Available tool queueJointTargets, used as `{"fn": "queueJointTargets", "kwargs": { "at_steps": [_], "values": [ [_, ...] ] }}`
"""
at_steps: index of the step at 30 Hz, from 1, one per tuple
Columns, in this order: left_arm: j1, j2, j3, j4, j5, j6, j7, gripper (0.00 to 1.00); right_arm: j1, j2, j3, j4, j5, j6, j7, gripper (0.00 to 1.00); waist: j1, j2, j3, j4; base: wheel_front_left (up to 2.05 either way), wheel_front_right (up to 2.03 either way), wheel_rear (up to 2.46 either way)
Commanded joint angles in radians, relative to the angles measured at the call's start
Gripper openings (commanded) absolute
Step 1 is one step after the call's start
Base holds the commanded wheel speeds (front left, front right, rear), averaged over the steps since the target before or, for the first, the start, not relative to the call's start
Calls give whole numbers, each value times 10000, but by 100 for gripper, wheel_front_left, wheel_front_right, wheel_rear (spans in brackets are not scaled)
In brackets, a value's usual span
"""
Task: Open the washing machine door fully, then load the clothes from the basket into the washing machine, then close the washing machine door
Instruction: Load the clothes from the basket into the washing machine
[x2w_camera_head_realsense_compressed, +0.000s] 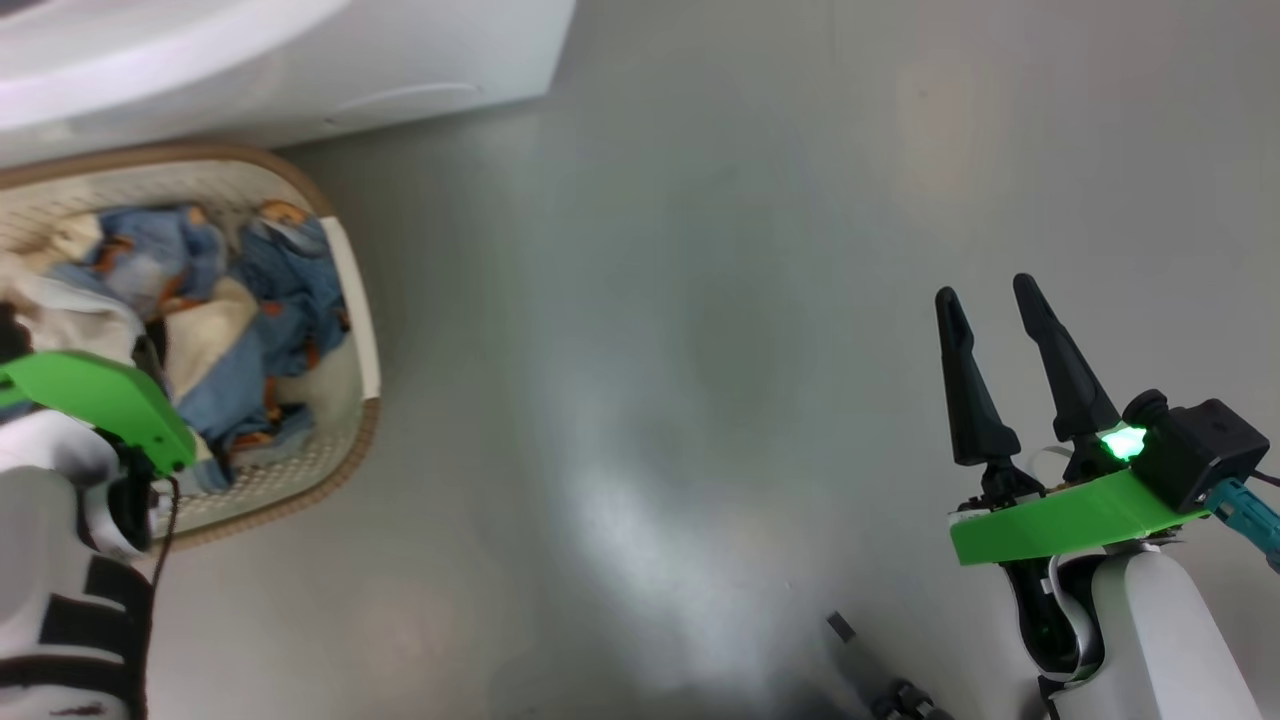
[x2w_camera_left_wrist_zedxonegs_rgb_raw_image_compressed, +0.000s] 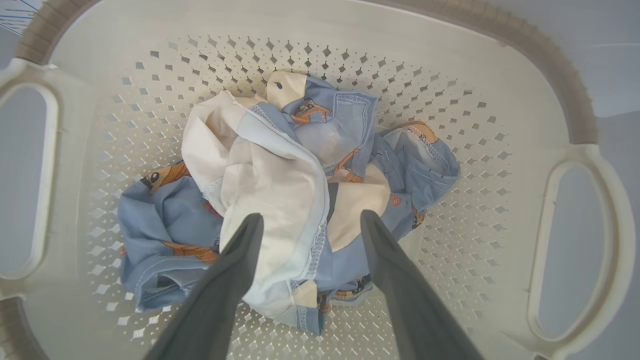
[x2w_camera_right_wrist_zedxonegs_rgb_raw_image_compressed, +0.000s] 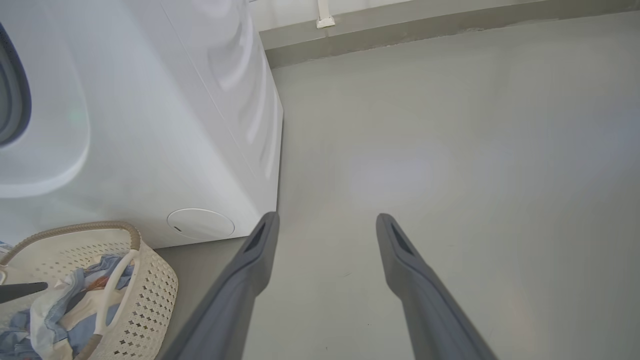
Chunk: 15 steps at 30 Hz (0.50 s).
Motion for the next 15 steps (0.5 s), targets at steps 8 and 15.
{"fn": "queueJointTargets", "kwargs": {
  "at_steps": [8, 15],
  "values": [
    [-575, 840, 313, 488, -195, -3, 548, 100, 25, -2, 264, -268, 180, 16, -118, 100, -1, 0, 1154, -717, 0, 0, 0],
    [-979, 1237, 231, 610, -111, 212, 956, 100, -77, -22, 323, -429, 262, 16, -118, 100, -1, 0, 1725, -1017, 0, 0, 0]
  ]
}}
